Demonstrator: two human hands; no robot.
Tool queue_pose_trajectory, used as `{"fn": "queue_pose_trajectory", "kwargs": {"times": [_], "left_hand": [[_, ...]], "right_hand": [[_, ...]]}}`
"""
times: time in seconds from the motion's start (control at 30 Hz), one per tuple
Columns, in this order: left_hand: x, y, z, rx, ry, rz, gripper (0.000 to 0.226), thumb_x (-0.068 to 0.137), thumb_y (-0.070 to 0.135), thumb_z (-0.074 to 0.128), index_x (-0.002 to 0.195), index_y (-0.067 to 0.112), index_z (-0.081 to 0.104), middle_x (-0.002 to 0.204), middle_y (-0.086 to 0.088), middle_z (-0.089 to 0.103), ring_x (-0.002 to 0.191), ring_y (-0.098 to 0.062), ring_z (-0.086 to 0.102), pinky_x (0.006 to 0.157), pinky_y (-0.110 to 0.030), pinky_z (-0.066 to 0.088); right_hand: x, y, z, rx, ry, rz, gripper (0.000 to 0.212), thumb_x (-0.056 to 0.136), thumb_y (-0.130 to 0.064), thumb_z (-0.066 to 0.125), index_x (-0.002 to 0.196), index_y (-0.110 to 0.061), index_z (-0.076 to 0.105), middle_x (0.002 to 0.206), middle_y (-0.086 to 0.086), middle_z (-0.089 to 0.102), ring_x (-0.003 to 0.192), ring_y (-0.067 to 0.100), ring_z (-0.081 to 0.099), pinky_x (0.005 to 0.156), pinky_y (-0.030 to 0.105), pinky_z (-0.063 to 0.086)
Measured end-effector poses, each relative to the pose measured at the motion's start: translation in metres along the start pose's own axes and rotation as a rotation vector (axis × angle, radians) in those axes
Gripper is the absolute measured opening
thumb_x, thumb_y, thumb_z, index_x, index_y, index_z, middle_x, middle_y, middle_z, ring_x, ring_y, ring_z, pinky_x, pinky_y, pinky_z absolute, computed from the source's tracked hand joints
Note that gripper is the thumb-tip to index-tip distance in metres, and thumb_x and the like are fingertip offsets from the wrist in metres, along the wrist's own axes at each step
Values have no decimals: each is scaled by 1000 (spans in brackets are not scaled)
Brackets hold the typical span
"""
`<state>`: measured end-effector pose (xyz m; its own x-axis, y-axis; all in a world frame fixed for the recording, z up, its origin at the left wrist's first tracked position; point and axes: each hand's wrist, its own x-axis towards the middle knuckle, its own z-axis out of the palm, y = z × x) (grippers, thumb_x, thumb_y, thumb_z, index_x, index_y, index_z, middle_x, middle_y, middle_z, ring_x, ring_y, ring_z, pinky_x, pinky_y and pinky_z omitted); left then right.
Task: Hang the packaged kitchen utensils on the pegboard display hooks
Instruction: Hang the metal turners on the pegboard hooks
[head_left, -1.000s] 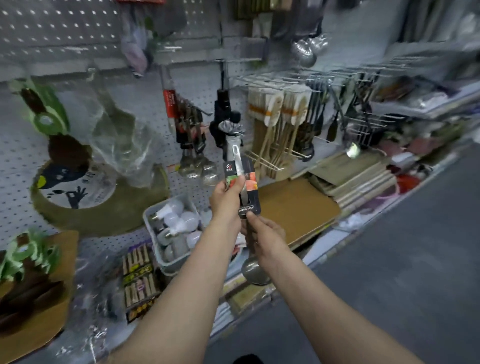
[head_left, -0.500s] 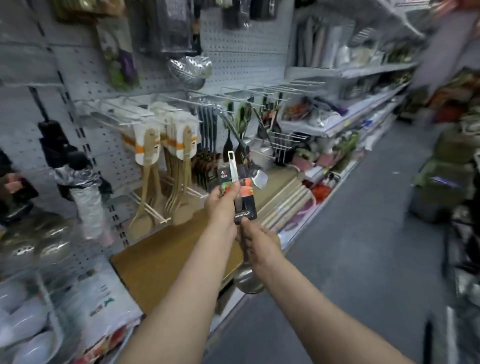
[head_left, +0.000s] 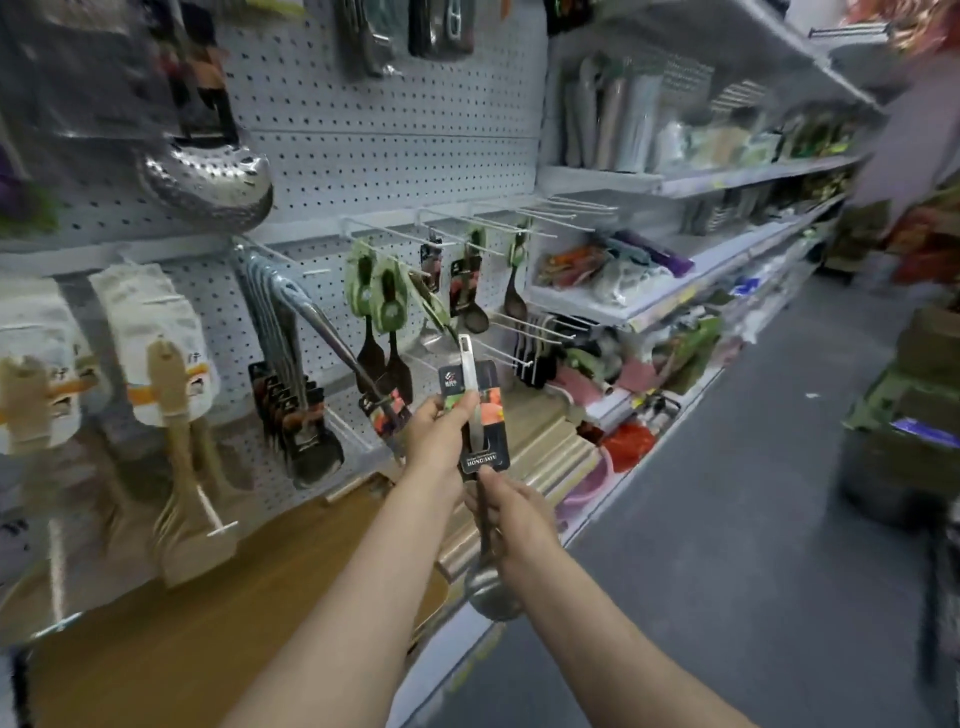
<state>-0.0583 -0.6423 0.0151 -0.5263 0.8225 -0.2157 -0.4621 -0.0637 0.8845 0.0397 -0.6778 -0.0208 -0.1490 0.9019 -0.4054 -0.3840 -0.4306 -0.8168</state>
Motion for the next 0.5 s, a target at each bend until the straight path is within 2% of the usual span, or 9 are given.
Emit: {"fn": "queue_pose_trajectory", "kwargs": {"times": [0.07,0.13,0.23,0.3,0.4,0.5], "left_hand": [[21,-9,29,-21,45,21,8,88,17,76,91,15,69,84,-8,76,72,-24,71,66,-37,58],[38,-18,61,-55,98,36,9,88,16,77,90,14,68,85,-9,76,73,-25,71,67,-38,58],[55,-26,110,-107,159,33,10,89,12,75,90,12,66,85,-11,75,73,-26,70,75,-47,59],[66,-27,137,-132,180,26,10,88,11,76,92,10,67,92,-16,75,77,-29,71,78,-54,60],[83,-23,164,-155,228,46,9,88,10,75,93,9,67,88,-15,75,68,-26,72,66,-45,60],[99,-15,187,-152,276,73,9,88,8,75,87,13,67,80,-10,75,66,-25,71,73,-47,61]], "right_hand": [[37,-19,-15,-15,-43,30,22,93,-13,73,109,2,70,94,18,73,68,17,69,53,19,55],[76,-41,-32,-27,-82,53,23,92,-14,75,110,-1,69,89,14,74,71,18,70,53,19,54],[123,-82,-53,-75,-137,80,13,91,-10,74,100,-6,65,74,9,71,63,16,67,51,19,52],[146,-108,-61,-101,-164,79,12,91,-7,73,95,-6,62,72,9,68,55,13,65,49,17,51],[175,-135,-63,-95,-214,75,18,91,-2,72,106,-2,62,74,12,65,50,11,61,47,17,49],[198,-152,-60,-97,-265,110,18,92,-3,71,108,-1,63,73,12,66,49,11,60,46,17,49]]}}
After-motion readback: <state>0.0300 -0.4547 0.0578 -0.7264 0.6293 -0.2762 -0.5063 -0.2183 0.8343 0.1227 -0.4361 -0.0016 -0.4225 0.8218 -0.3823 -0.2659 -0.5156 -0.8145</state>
